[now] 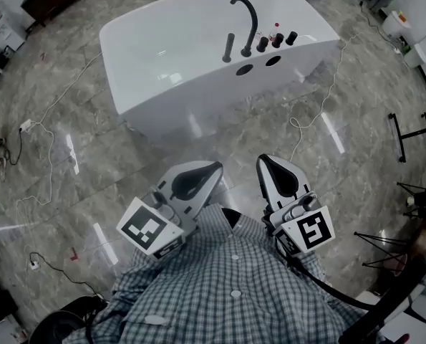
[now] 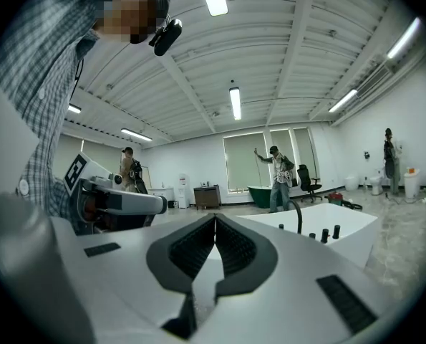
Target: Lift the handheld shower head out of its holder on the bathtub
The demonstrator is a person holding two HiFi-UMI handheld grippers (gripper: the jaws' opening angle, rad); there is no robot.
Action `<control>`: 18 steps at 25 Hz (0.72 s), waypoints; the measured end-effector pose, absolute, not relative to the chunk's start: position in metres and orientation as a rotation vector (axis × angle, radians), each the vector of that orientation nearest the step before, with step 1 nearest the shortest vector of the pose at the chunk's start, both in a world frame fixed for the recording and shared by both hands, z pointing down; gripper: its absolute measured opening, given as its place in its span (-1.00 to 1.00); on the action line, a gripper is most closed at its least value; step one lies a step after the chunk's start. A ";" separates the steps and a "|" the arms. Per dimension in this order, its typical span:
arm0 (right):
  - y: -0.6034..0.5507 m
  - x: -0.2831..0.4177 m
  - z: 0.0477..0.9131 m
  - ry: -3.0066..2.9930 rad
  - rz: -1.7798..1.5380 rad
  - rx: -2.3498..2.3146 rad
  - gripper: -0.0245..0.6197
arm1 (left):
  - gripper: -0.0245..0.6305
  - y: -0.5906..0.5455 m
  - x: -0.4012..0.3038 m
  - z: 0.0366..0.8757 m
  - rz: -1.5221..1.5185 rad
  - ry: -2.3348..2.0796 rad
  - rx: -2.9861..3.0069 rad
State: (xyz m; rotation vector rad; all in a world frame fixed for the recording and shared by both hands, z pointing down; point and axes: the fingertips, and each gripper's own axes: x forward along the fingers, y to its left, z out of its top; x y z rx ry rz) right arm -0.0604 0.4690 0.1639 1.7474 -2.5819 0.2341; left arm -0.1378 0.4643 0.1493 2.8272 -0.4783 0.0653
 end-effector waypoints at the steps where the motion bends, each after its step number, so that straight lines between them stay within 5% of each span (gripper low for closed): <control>1: 0.468 -0.060 0.165 -2.579 0.238 1.746 -0.87 | -0.90 0.463 -0.138 0.151 0.067 -0.483 2.822; 18: 0.358 -0.046 0.189 -2.516 0.332 1.802 -0.87 | -0.90 0.345 -0.131 0.168 0.116 -0.441 2.798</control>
